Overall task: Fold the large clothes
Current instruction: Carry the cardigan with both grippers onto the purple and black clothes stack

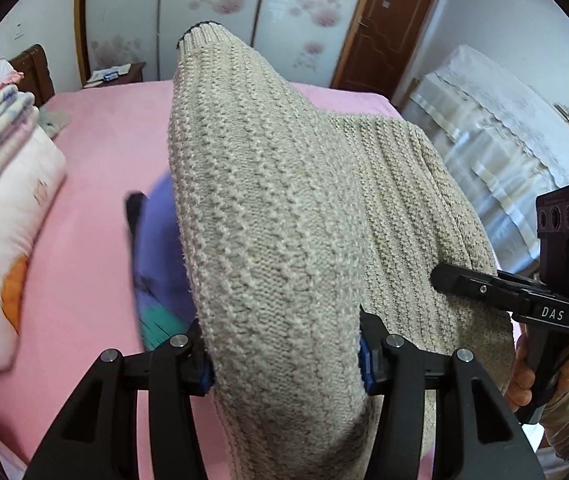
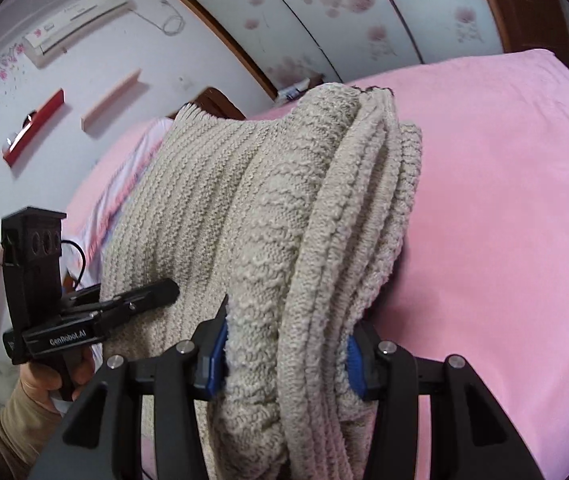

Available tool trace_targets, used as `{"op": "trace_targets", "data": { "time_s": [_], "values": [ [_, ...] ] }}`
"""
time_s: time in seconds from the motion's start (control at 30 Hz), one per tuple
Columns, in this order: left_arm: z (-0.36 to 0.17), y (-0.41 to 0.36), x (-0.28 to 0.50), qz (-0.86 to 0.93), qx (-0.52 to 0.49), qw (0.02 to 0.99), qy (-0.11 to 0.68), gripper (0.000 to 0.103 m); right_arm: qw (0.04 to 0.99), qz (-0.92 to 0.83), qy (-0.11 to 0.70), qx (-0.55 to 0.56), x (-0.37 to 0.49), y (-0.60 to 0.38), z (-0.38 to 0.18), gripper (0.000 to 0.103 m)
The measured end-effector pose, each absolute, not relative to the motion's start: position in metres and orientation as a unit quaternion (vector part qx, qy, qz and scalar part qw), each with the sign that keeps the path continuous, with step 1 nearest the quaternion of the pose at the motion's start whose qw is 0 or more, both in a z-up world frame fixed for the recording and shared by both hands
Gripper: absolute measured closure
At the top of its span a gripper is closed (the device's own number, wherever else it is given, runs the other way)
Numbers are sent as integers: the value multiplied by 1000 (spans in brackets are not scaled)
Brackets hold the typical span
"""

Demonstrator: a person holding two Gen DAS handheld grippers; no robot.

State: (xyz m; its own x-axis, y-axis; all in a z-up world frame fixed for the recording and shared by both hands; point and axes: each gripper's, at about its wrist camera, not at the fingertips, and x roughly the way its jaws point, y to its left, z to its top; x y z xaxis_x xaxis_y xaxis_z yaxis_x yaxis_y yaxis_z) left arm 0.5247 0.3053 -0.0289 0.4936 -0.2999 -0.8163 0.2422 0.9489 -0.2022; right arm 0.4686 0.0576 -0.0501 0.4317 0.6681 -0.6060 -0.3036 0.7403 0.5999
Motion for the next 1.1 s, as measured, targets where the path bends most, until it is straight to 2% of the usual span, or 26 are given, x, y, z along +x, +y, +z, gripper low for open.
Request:
{"op": "trace_targets", "data": {
  "time_s": [0.17,0.4,0.67,0.83,0.93,1.1],
  "values": [
    [-53,373,604,-160,-42,861,481,53,813,295,450,221,533,103,-70,56],
    [-144,411,657,-167,-82,831,524,51,799,266,485,235,585,137,-136,56],
    [-215,451,662,-225,-174,817,501,33,790,243,503,252,589,141,-195,52],
    [-245,471,662,-227,-227,816,481,11,803,252,492,222,591,155,-194,51],
    [-263,478,666,-229,-259,810,473,7,805,252,490,219,601,167,-199,48],
    [-277,475,670,-235,-265,812,464,5,805,251,489,224,597,156,-221,43]
  ]
}}
